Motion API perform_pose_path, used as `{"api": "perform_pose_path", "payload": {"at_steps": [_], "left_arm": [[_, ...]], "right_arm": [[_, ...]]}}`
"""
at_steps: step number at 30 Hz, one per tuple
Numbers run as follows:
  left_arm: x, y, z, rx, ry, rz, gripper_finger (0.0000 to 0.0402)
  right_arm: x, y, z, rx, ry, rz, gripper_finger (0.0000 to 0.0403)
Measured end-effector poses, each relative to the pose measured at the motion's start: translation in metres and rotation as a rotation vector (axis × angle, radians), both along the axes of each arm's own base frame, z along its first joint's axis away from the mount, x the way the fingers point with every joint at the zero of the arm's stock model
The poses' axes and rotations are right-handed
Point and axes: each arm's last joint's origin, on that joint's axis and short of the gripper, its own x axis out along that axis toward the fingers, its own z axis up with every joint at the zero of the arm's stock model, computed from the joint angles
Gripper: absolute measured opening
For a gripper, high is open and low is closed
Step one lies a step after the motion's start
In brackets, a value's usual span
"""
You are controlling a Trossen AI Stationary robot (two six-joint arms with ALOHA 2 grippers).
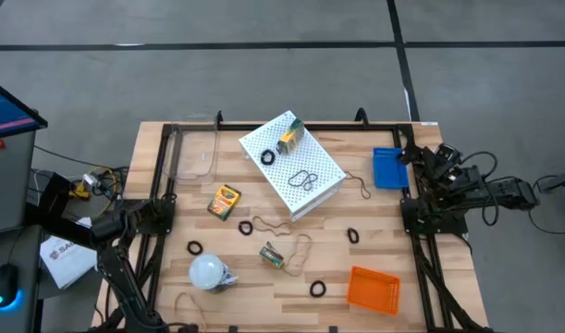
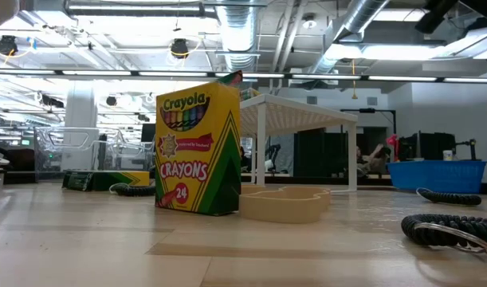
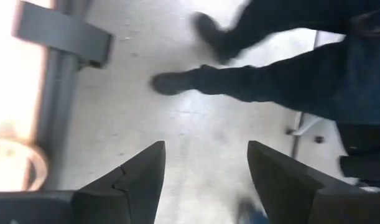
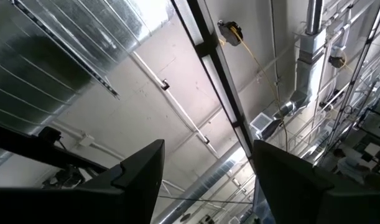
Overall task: Pick & Place Office Desk Supplies
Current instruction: Put the brown rubber band into the orange bin
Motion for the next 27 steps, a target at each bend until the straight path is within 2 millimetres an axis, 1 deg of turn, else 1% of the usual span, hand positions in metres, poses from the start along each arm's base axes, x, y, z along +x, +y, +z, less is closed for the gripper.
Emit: {"api": "perform_pose_path", "payload": {"at_steps": [3,5,9,11,14,17,21,24,27], "left_arm": [[-0.002,0.005,-0.002,0.059,0.023,0.008,0.0235],[-0.004,0.010,-0.005,0.099,0.057,0.050,0.0239],[-0.005,0.016,-0.006,0.101,0.083,0.268,0.0243],[-0.007,0.014,-0.006,0.082,0.069,0.326,0.0240],[-0.005,0.015,-0.012,0.105,0.074,0.334,0.0230],[-0.004,0.018,-0.018,0.142,0.092,0.337,0.0216],[-0.008,0.027,-0.035,0.177,0.129,0.410,0.0201],[-0.012,0.029,-0.045,0.175,0.145,0.449,0.0196],[-0.014,0.032,-0.051,0.180,0.174,0.445,0.0195]], "right_arm": [[0.001,0.002,0.000,-0.009,0.010,0.029,0.0240],[0.001,0.003,0.000,-0.014,0.010,0.051,0.0240],[0.001,0.008,-0.001,-0.048,0.014,0.109,0.0240],[0.002,0.010,-0.001,-0.088,0.022,0.127,0.0240],[0.001,0.014,0.000,-0.133,0.024,0.140,0.0240],[0.000,0.016,0.000,-0.140,0.012,0.164,0.0240],[-0.001,0.018,0.001,-0.152,-0.004,0.191,0.0240],[-0.002,0.020,0.001,-0.157,-0.009,0.205,0.0240],[-0.002,0.020,0.001,-0.157,-0.010,0.217,0.0240]]}}
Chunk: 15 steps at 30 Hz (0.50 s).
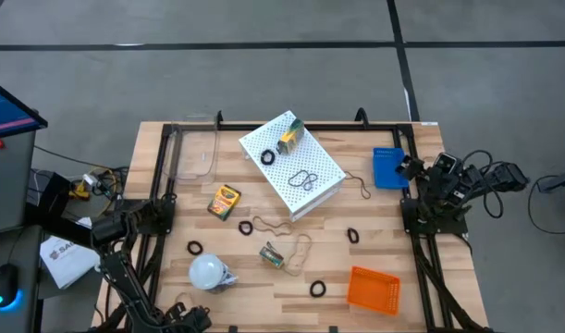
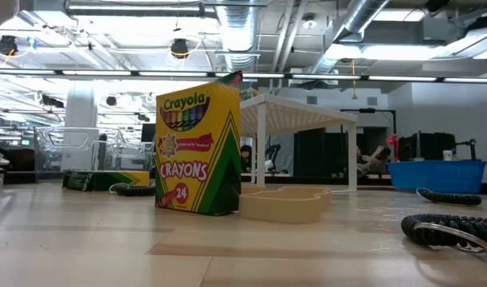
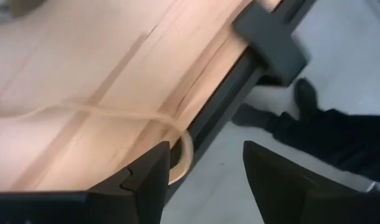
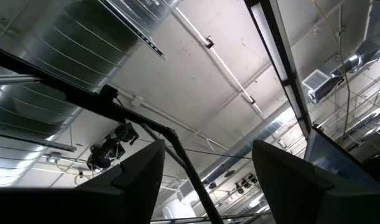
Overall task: Pick & Place Office Desk Supplies
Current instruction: Put the brown rubber band into the orange bin
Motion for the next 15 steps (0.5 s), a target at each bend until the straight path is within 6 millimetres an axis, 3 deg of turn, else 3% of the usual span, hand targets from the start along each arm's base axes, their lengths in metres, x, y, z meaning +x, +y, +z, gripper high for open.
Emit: {"api": "perform_pose_path", "payload": {"at_steps": [15], "left_arm": [[-0.007,0.003,-0.021,-0.049,0.017,0.025,0.0185]], "right_arm": [[0.000,0.001,0.000,0.000,0.004,-0.002,0.0240]]}}
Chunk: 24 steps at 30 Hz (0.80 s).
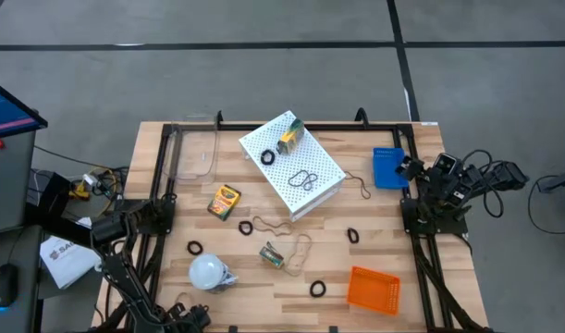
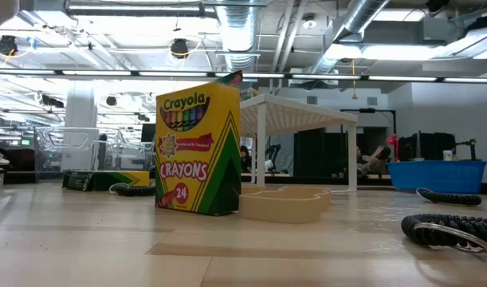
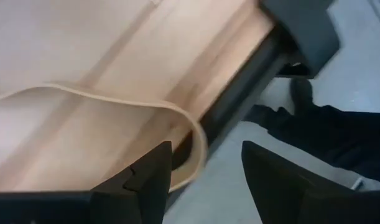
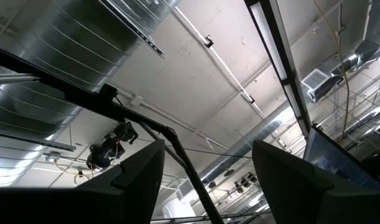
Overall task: Pick & Place Office Desk Supplies
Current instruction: Put the brown rubber band into the orange bin
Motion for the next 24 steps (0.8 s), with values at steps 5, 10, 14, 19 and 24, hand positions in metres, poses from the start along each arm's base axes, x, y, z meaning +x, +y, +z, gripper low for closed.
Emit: {"api": "perform_pose_path", "payload": {"at_steps": [5,10,14,19,24], "left_arm": [[-0.002,0.004,-0.005,0.001,0.037,0.001,0.0173],[-0.004,0.007,-0.010,-0.020,0.043,0.047,0.0133],[-0.004,0.008,-0.012,-0.018,0.044,0.047,0.0080],[-0.006,0.004,-0.010,-0.053,0.034,0.046,0.0008],[-0.010,-0.002,-0.003,-0.125,0.037,0.006,0.0002]], "right_arm": [[0.000,0.000,0.000,0.000,0.000,0.000,0.0240],[0.000,0.000,0.000,0.000,0.000,0.000,0.0240],[0.000,0.000,0.000,0.007,0.000,-0.004,0.0240],[0.000,0.000,0.000,0.010,-0.001,-0.006,0.0240],[0.000,0.000,0.000,0.012,0.001,-0.007,0.0240]]}}
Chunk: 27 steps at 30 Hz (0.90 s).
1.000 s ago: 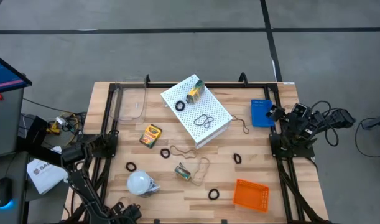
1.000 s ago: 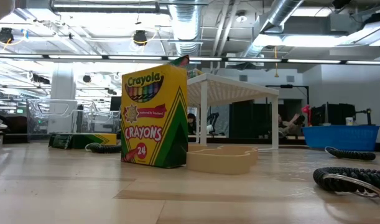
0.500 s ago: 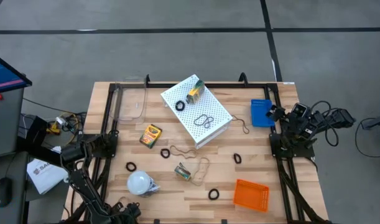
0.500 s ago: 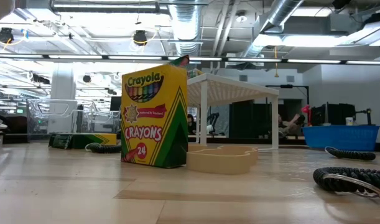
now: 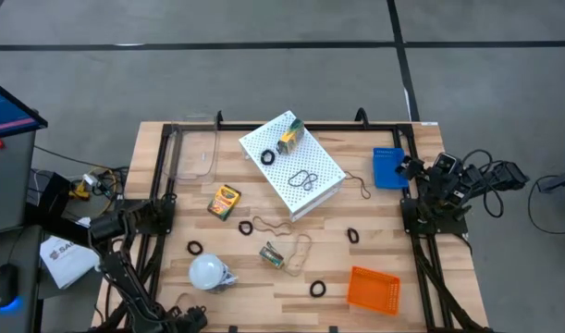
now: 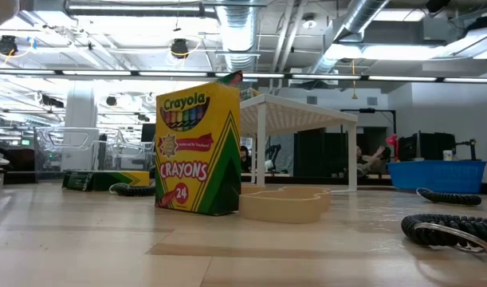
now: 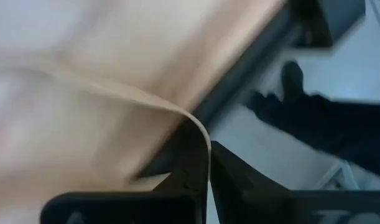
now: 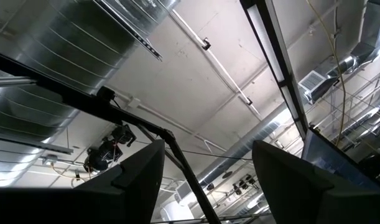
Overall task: Pick & Place Office Desk Supplies
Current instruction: Put the brown rubber band into the orange bin
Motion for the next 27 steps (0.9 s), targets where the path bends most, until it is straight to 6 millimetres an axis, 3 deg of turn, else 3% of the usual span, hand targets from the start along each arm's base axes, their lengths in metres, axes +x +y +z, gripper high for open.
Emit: {"api": "perform_pose_path", "payload": {"at_steps": [5,11,19,27], "left_arm": [[-0.009,-0.001,0.018,-0.046,-0.021,-0.025,0.0001],[-0.022,0.007,0.060,-0.107,-0.069,-0.090,0.0001],[-0.050,0.036,0.119,-0.156,-0.121,-0.123,0.0000],[-0.059,0.071,0.173,-0.228,-0.313,-0.124,0.0000]], "right_arm": [[0.000,0.000,0.000,0.000,0.000,0.000,0.0240],[0.001,0.000,-0.001,-0.005,0.015,0.000,0.0240],[0.002,0.001,-0.001,-0.007,0.019,0.000,0.0240],[0.002,0.000,-0.001,0.021,0.029,-0.020,0.0240]]}}
